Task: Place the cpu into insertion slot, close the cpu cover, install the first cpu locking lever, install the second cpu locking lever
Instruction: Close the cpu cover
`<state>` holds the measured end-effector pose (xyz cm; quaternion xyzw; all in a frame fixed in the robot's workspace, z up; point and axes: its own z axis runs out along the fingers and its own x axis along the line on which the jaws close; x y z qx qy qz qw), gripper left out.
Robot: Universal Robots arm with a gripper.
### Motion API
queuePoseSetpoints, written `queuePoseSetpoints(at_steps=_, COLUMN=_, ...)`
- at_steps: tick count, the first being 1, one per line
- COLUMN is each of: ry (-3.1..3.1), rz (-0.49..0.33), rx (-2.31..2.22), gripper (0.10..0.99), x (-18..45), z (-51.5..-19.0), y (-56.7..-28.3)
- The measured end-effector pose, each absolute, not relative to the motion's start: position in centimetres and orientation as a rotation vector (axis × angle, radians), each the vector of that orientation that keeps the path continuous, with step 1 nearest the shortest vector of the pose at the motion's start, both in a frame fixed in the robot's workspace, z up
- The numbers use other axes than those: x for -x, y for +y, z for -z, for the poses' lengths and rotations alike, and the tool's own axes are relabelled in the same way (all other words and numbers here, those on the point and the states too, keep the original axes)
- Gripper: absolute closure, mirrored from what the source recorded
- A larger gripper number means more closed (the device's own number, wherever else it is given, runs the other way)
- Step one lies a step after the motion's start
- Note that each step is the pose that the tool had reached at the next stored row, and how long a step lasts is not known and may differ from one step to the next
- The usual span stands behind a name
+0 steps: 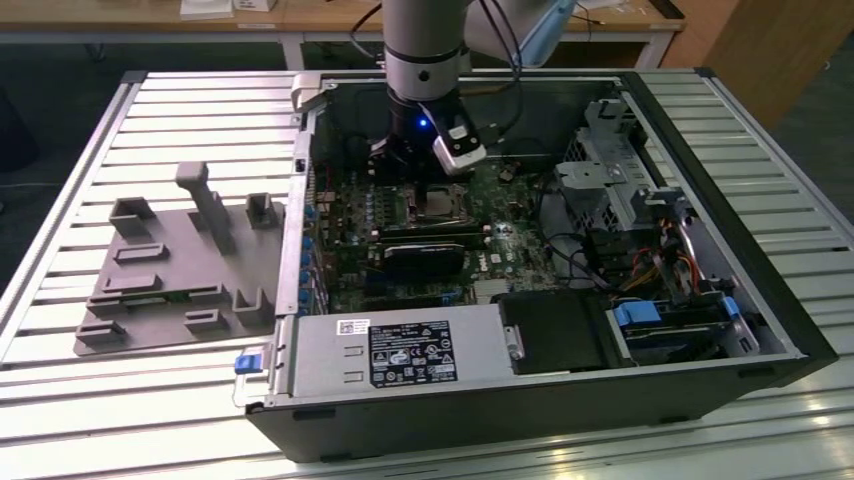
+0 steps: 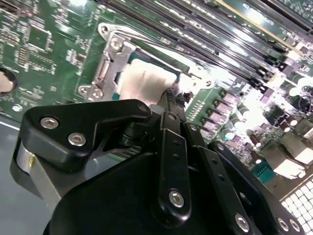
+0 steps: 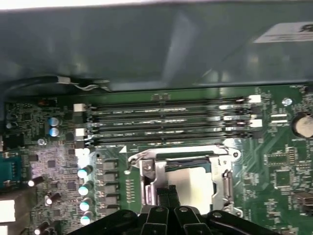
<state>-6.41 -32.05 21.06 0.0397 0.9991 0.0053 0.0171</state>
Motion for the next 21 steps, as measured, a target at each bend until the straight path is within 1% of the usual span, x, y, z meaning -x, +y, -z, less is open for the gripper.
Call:
queuePoseSetpoints(at_steps=9, ry=3.105, rz=-0.016, rx=-0.123, gripper=0.984, x=7.45, z=-20.19, y=-32.06)
queuePoseSetpoints(at_steps=21, ry=3.105, rz=-0.019, rx=-0.123, gripper=0.984, x=7.34, z=-20.08, y=-32.06)
